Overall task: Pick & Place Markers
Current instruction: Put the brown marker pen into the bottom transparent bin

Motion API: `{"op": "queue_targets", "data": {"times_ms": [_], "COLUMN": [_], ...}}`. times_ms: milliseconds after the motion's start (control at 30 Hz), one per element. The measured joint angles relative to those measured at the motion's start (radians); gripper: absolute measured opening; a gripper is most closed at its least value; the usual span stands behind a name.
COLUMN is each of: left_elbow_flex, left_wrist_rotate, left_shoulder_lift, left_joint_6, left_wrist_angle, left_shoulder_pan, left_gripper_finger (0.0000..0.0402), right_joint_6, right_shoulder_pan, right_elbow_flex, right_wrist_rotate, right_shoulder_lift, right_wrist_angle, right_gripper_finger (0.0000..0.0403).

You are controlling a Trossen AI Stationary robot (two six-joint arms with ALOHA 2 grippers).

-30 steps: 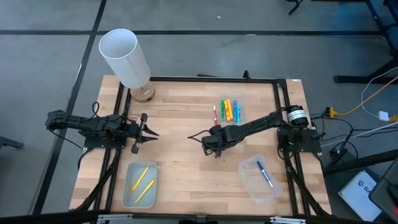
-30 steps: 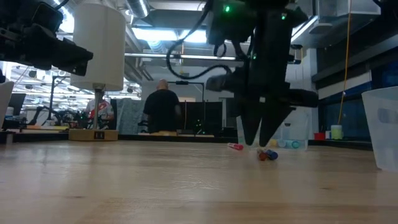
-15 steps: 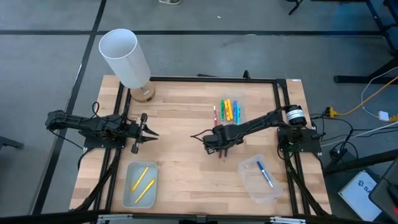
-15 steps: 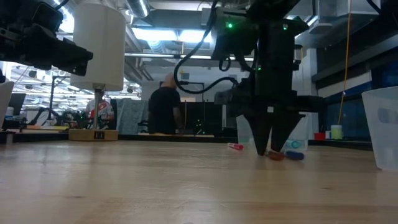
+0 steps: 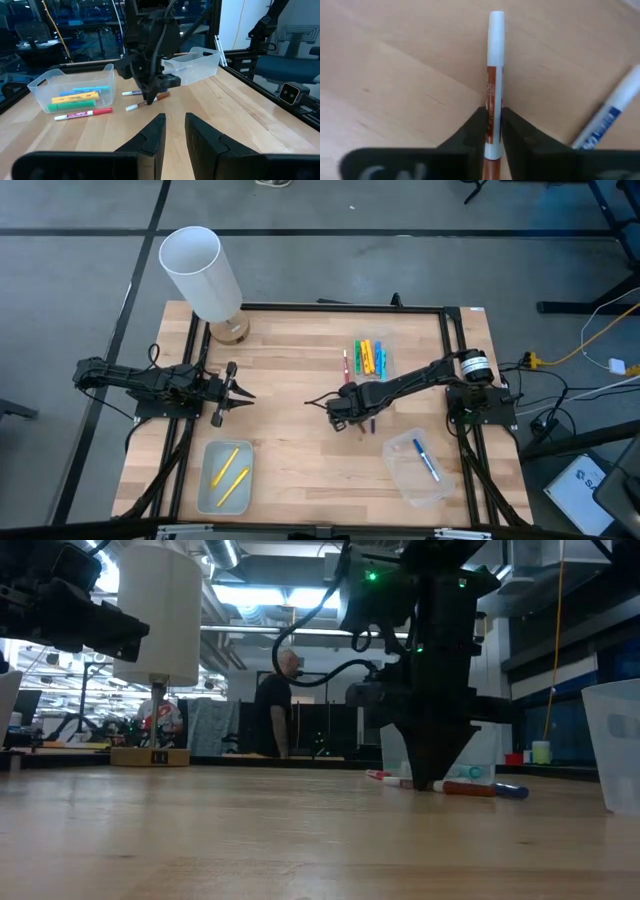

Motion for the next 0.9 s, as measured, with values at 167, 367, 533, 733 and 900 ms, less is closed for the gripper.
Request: {"op": "queue_targets", "data": {"times_ms": [167, 367, 533, 733, 900], "left_elbow_flex": [0.000, 0.000, 0.000, 0.000, 0.000], "left_wrist_rotate": [0.000, 0.000, 0.000, 0.000, 0.000], "left_shoulder_lift": [0.000, 0.000, 0.000, 0.000, 0.000], "left_joint_6": [0.000, 0.000, 0.000, 0.000, 0.000], "left_wrist_angle": [0.000, 0.000, 0.000, 0.000, 0.000], "left_shoulder_pan": [0.000, 0.000, 0.000, 0.000, 0.000], "left_gripper_finger": [0.0066, 0.0070, 0.0067, 0.0067, 0.0070], "right_joint_6": [-0.097, -0.255, -0.270, -0.343, -0.397], "right_shoulder_pan": [0.000, 0.001, 0.002, 0.002, 0.002], "right_elbow_flex": [-0.002, -0.002, -0.002, 0.033, 0.157], "right_wrist_rotate": [0.014, 0.013, 0.013, -0.024, -0.067], "right_shoulder_lift": [0.009, 0.010, 0.012, 0.014, 0.025], "right_wrist_angle": [0.022, 0.031, 0.032, -0.009, -0.150], "right_gripper_finger": [0.0029, 0.0030, 0.0030, 0.0030, 0.0030]}}
